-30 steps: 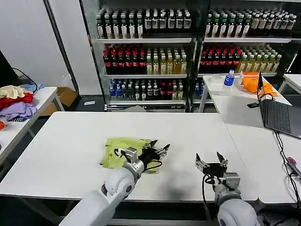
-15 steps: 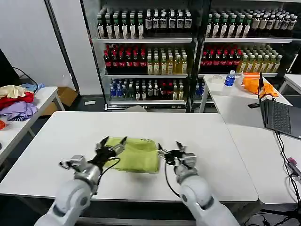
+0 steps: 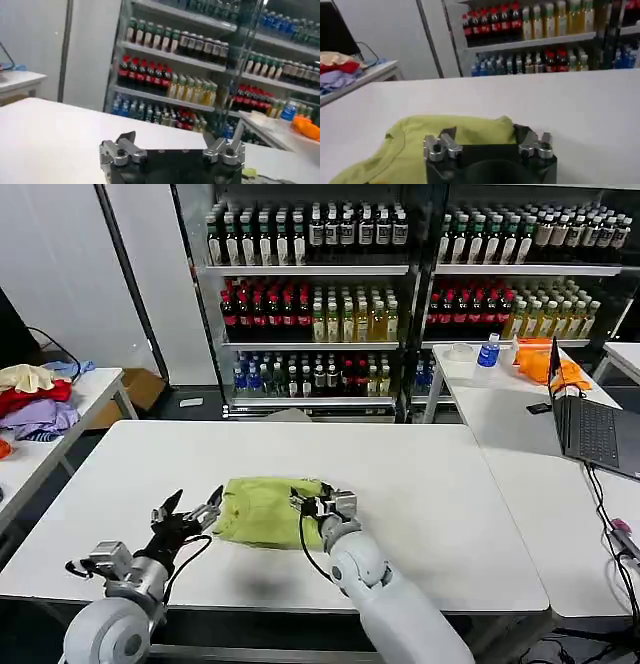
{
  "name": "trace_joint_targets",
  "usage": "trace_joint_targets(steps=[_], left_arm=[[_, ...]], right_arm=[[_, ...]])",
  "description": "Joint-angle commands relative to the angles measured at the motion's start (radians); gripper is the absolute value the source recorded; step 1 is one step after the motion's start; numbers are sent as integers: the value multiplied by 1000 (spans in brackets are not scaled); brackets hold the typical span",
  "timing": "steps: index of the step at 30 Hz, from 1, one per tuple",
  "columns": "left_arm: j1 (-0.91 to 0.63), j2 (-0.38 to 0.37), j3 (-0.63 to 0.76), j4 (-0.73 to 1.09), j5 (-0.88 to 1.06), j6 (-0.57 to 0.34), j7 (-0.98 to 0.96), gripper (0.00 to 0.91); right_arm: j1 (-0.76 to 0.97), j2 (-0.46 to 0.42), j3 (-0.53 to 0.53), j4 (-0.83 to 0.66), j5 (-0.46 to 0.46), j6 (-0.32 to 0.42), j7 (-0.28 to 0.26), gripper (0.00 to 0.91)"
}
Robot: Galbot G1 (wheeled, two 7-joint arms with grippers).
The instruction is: Fold and organize the clothes.
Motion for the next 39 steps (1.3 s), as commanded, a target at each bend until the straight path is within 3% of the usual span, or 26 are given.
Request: trace_joint_targets(steps=[1, 14, 21, 27, 36, 37, 38, 39], left_arm=[[67, 6, -58, -29, -2, -4, -2, 907], [72, -1, -36, -34, 2, -2, 2, 907], [79, 0, -32, -47, 1, 2, 3, 907], [81, -4, -23, -53, 2, 5, 4, 907], [76, -3, -17, -59, 1, 14, 8, 907], [77, -4, -15, -58, 2, 14, 9, 907], [77, -5, -13, -57, 2, 14, 9, 907], [76, -7, -9, -57, 3, 15, 9, 907]], right_arm=[[75, 63, 24, -186, 58, 35, 7, 0], [92, 62, 103, -262, 68, 18, 67, 0], [125, 2, 119, -255, 54, -27, 48, 0], [181, -74, 95, -260, -7, -62, -38, 0], [254, -200, 70, -281, -193, -94, -240, 0], [257, -204, 69, -285, -213, -92, -249, 373], [261, -206, 67, -295, -251, -88, -261, 907], [265, -205, 66, -312, -287, -66, -270, 907]])
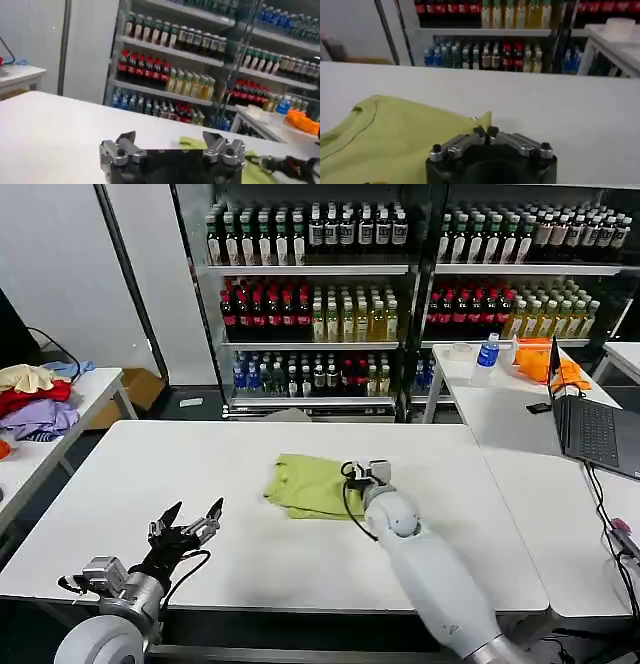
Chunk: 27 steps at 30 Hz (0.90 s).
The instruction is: Fold and organize the clothes.
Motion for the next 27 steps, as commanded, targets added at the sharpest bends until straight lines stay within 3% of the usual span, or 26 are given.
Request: trace_joint_targets(steps=[1, 7, 12, 20, 25, 27], left_arm=[[2, -4, 11, 1, 3, 2, 1, 907], [-24, -4, 25, 12, 4, 4, 1, 907], [-80, 19, 55, 57, 6, 7, -5, 907], [-198, 17, 120, 158, 41, 3, -25, 907], [-200, 12, 124, 152, 46, -6, -11, 907], [-191, 11, 121, 141, 53, -10, -6, 907]], right_arm=[[73, -111, -12, -57, -251, 18, -179, 907], [-35, -129, 19, 95, -259, 245, -135, 907], [-143, -159, 57, 199, -310, 336, -104, 907], [-328, -190, 180, 408, -292, 350, -70, 907], [-533, -203, 276, 606, -192, 351, -77, 907], [-591, -199, 306, 670, -196, 372, -81, 907]])
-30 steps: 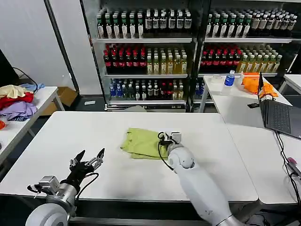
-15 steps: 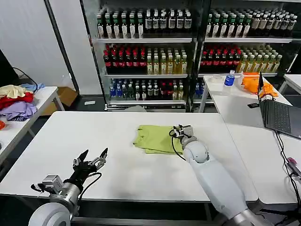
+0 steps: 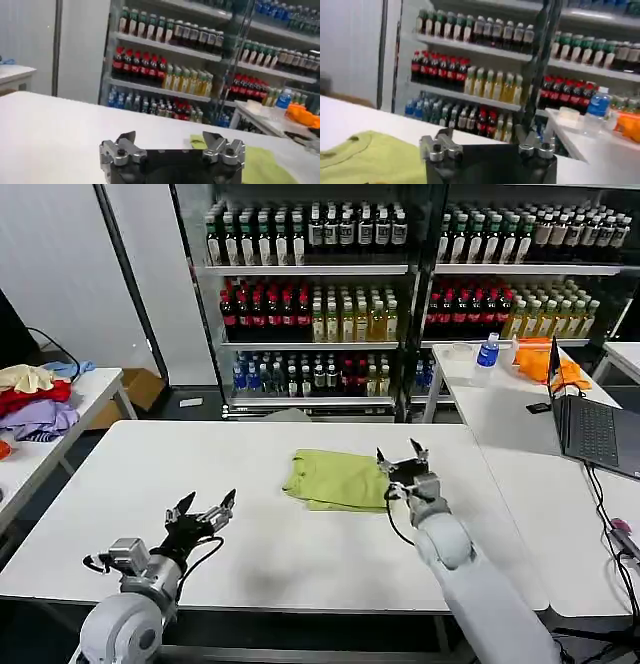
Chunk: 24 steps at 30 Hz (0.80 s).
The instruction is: Fold and organize the clothes.
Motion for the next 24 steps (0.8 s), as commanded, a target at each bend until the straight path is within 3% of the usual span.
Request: trace_joint_targets(steps=[1, 10, 24], left_arm=[[-47, 1, 26, 31, 32, -14, 6, 907], [-13, -17, 17, 6, 57, -28, 18, 907], [64, -21, 11, -68, 137, -45, 39, 907]], right_arm=[[-384, -24, 177, 400, 41, 100, 0, 907], [-544, 18, 241, 509, -28, 108, -2, 907], [-586, 48, 267, 549, -51, 109, -16, 907]])
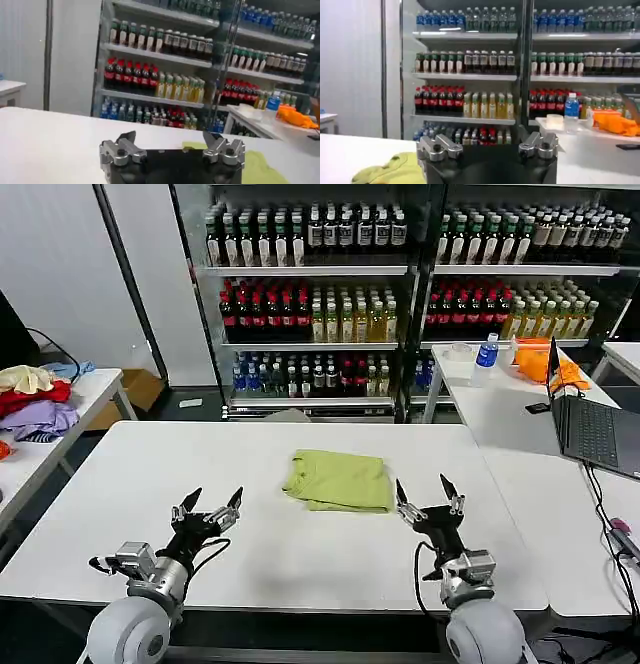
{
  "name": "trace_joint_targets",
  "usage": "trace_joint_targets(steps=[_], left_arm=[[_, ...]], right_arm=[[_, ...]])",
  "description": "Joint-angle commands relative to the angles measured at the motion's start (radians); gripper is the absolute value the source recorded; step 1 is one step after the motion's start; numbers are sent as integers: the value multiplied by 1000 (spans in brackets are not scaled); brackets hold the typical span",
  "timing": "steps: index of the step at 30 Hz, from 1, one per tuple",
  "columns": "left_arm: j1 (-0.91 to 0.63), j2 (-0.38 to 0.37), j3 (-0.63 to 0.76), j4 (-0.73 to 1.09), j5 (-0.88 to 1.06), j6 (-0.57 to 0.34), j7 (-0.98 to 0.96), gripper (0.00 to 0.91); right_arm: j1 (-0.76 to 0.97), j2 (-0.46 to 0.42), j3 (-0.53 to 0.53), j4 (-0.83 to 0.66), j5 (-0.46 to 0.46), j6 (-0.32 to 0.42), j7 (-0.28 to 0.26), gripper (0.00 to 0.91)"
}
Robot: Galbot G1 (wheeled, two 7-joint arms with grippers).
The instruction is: Fold and organize the clothes.
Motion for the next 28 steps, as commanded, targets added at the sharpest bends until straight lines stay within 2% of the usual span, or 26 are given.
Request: trace_joint_targets(steps=[1, 6, 15, 20, 25, 28], left_arm=[[48, -3, -7, -48, 64, -12, 10, 907], [59, 0, -8, -45, 74, -21, 17, 907], [58, 1, -7, -45, 82, -20, 20, 907], [66, 6, -14, -50, 85, -20, 26, 907], [79, 8, -16, -63, 100, -27, 46, 907], [77, 3, -14, -65, 107, -25, 44, 907]], right_arm=[[-99, 22, 42, 86, -27, 13, -6, 907], [-99, 32, 38, 83, -51, -21, -10, 907], [2, 35, -12, 4, -50, -30, 7, 907], [4, 46, -22, 3, -64, -36, -2, 907], [-6, 46, -20, 7, -71, -33, 5, 907], [3, 52, -20, 14, -35, 5, -3, 907]])
